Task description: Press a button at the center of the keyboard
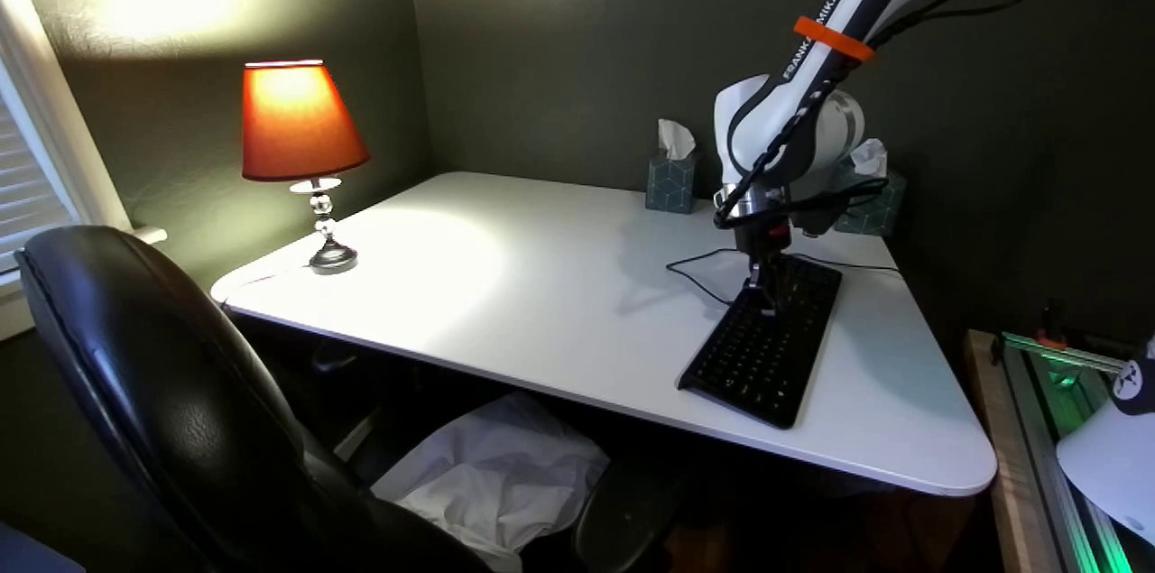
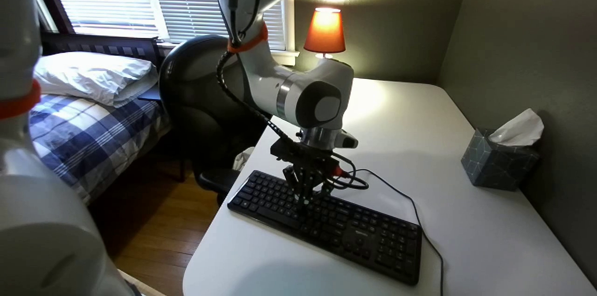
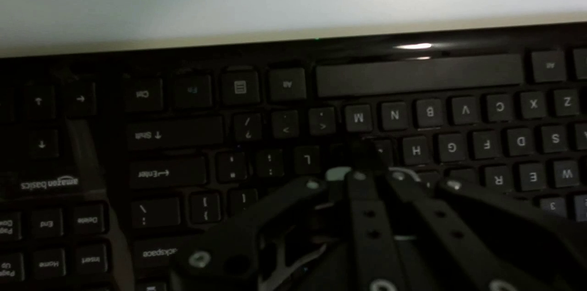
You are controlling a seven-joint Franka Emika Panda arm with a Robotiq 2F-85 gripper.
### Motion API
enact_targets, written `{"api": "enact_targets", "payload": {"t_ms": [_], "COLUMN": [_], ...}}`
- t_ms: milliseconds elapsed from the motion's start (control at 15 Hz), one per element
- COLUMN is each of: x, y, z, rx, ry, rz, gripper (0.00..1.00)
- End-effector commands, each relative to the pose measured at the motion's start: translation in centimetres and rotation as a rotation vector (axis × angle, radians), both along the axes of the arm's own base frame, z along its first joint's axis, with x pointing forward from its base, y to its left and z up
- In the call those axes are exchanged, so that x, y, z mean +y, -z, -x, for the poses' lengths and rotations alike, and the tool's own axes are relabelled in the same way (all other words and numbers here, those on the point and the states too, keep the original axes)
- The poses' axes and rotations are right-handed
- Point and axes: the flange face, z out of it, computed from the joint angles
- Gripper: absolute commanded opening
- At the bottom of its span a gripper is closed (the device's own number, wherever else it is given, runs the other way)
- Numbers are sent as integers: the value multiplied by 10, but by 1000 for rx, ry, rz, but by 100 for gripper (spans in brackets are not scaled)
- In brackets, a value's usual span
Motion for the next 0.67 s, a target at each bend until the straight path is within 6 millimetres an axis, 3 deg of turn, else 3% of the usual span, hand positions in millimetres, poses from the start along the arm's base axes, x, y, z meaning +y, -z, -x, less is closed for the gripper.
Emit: {"api": "enact_targets", "payload": {"t_ms": [0, 600], "x": [-6, -9], "y": [11, -1], "z": [-1, 4], "rx": [22, 9], "ry": [29, 35], "rz": [-14, -19], "gripper": [0, 0]}}
